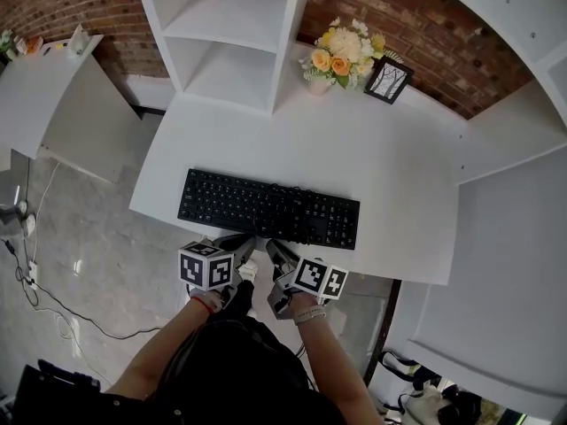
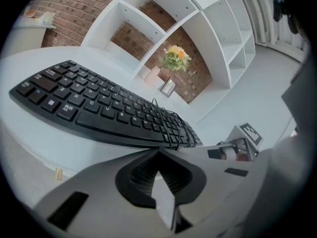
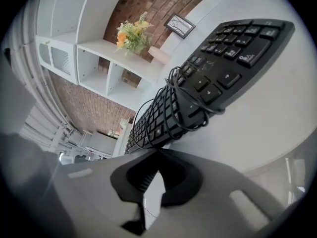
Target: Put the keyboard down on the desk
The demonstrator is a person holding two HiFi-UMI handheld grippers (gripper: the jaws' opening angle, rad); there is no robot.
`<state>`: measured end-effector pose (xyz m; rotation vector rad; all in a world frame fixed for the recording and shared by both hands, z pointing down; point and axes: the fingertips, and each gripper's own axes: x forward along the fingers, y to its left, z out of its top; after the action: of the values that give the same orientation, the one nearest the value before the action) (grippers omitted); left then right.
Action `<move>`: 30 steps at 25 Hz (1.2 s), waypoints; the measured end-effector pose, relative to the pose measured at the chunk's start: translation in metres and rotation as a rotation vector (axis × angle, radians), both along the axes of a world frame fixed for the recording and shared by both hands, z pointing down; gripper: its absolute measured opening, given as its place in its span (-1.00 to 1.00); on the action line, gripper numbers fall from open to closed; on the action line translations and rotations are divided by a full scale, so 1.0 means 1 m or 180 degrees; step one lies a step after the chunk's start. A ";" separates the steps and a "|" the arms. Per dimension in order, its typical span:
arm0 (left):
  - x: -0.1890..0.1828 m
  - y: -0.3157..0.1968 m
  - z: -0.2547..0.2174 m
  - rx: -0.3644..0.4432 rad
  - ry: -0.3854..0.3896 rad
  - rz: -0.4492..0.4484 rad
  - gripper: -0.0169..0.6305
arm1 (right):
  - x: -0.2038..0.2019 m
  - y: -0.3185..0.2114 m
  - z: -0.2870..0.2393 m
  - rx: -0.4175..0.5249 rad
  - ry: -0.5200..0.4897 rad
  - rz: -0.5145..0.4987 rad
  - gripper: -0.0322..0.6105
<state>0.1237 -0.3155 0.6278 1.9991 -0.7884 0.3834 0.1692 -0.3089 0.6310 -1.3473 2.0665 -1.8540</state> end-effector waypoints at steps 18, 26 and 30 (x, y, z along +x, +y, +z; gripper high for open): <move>0.002 -0.007 -0.002 -0.0142 -0.0045 0.0306 -0.99 | -0.014 -0.010 0.005 -0.0380 -0.0052 -0.0173 -0.89; 0.010 -0.018 -0.025 -0.0002 0.0109 0.0597 -0.99 | -0.006 -0.023 -0.027 0.0115 -0.0013 -0.0310 -0.89; 0.013 -0.034 -0.049 0.0102 0.0329 0.0544 -0.99 | 0.019 -0.045 -0.056 0.0643 0.0201 -0.0209 -0.89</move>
<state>0.1366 -0.3497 0.5793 2.1055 -0.5646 0.3645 0.1881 -0.3543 0.5755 -1.3186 2.2830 -1.5919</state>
